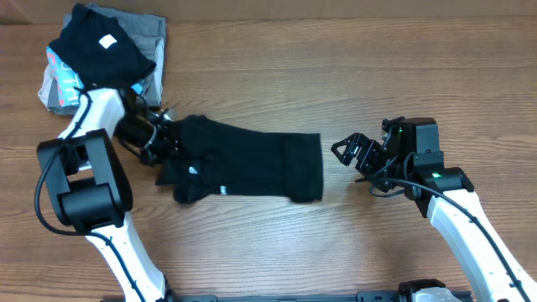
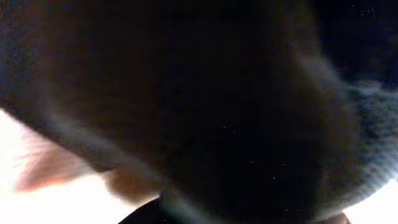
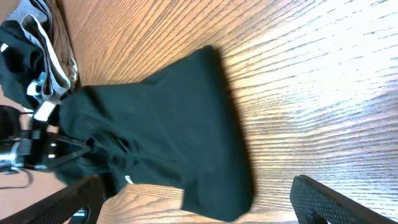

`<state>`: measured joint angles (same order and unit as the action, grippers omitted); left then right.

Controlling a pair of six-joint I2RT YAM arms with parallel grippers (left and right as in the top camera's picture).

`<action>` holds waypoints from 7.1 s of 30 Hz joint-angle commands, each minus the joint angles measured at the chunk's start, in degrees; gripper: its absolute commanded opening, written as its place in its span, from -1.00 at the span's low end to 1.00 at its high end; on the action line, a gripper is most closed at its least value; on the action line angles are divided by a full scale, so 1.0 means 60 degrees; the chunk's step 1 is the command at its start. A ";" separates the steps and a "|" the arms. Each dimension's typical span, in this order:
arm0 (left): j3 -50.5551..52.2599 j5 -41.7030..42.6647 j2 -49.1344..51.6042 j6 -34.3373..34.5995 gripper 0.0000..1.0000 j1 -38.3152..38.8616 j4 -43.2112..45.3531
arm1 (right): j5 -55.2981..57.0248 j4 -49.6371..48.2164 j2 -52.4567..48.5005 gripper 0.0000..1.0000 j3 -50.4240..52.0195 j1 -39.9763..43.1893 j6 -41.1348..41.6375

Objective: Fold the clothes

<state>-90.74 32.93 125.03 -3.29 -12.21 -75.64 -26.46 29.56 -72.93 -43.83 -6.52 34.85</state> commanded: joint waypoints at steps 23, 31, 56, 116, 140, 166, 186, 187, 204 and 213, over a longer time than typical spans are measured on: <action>-0.3530 -0.5289 0.0047 0.3891 -0.92 0.4892 -0.3122 | 0.0506 0.0106 0.0025 1.00 -0.0124 -0.0036 -0.0135; -0.4499 -0.5464 0.0051 0.4040 -0.92 0.5504 -0.3537 | 0.0758 0.0127 -0.0095 1.00 -0.0062 -0.0036 -0.0131; -0.4258 -0.4972 0.0055 0.3832 -0.57 0.7176 -0.2896 | 0.0743 0.0091 -0.0459 1.00 -0.0062 -0.0036 -0.0095; -0.5293 -0.3220 -0.0033 0.3078 -0.92 0.4397 -0.3442 | -0.2881 -0.3169 -0.0546 -0.74 -0.0066 -0.1049 -0.0266; -0.0616 -0.1807 -0.0033 0.2317 -0.91 0.4637 0.0004 | -0.3359 -0.5395 -0.5807 -0.92 -0.0069 -0.0415 0.1341; -0.1796 -0.0474 -0.0284 0.2116 -0.92 0.4728 0.1504 | -0.4688 -0.9300 -0.5093 -0.45 -0.0113 -0.1009 0.1519; -0.1093 -0.2025 -0.0259 0.2685 -0.91 0.4790 0.3224 | -0.0175 -0.7289 -0.6670 -0.45 -0.1224 -0.1636 -0.0171; -0.1093 -0.2113 -0.0259 0.2670 -0.92 0.4790 0.3147 | -0.0339 -0.7300 -0.6594 -0.46 -0.1260 -0.1636 -0.0168; -0.1100 -0.2091 -0.1887 0.2269 -0.91 0.4830 0.2146 | -0.1035 -0.1974 -0.0080 -0.31 -0.1530 -0.1566 -0.1024; -0.0015 -0.1432 -0.2029 0.2164 -0.91 0.5326 0.0809 | -0.1195 -0.1129 -0.0699 -0.31 -0.0685 -0.2302 -0.0980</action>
<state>-95.61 22.09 113.45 11.38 18.13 -71.94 -33.04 24.60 -74.17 -50.61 -18.57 29.65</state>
